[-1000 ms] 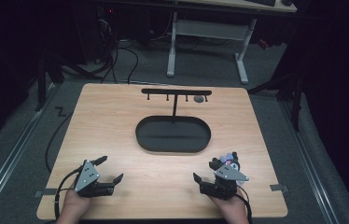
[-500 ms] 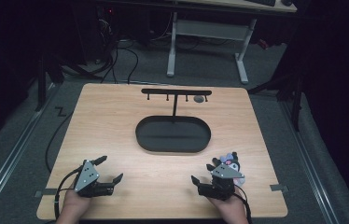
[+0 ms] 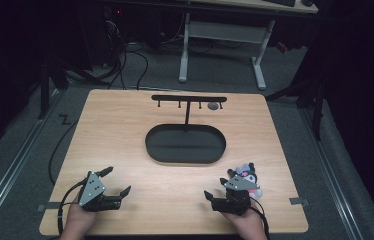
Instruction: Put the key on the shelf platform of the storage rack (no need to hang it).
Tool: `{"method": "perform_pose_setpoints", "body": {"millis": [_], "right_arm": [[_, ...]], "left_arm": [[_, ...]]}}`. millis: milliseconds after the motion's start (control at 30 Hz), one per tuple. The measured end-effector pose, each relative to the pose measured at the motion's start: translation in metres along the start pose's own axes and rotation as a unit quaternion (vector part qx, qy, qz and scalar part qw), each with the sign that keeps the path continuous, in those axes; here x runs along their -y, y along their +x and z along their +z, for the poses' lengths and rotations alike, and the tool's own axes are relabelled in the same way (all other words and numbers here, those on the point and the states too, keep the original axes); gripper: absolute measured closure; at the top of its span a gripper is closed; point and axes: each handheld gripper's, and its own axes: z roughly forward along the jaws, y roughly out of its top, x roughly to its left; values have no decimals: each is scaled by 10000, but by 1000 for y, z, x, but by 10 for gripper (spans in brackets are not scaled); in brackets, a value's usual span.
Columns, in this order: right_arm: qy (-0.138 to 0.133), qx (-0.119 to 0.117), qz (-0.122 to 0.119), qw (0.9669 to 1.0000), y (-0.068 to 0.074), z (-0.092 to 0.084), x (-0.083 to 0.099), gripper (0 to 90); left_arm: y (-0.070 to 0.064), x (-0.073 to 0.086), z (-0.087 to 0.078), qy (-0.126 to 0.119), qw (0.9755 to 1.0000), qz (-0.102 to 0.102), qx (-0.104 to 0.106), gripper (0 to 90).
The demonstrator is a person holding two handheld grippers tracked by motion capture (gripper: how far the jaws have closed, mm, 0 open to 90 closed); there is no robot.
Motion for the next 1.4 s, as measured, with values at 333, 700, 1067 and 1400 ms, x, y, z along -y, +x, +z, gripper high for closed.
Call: {"method": "perform_pose_setpoints", "body": {"millis": [333, 700, 1067, 1400], "right_arm": [[371, 79, 58, 9993, -4, 1, -18, 252], [818, 83, -265, 9963, 5, 8, -24, 254], [1221, 21, 2, 9925, -1, 4, -35, 278], [1726, -194, -242, 9845, 4, 7, -41, 276]], "left_arm": [[4, 2, 0, -15, 10000, 0, -67, 114], [3, 2, -2, -7, 10000, 40, -38, 118], [6, 2, -3, -64, 10000, 14, -42, 118], [5, 1, -2, -45, 10000, 34, -19, 118]]}}
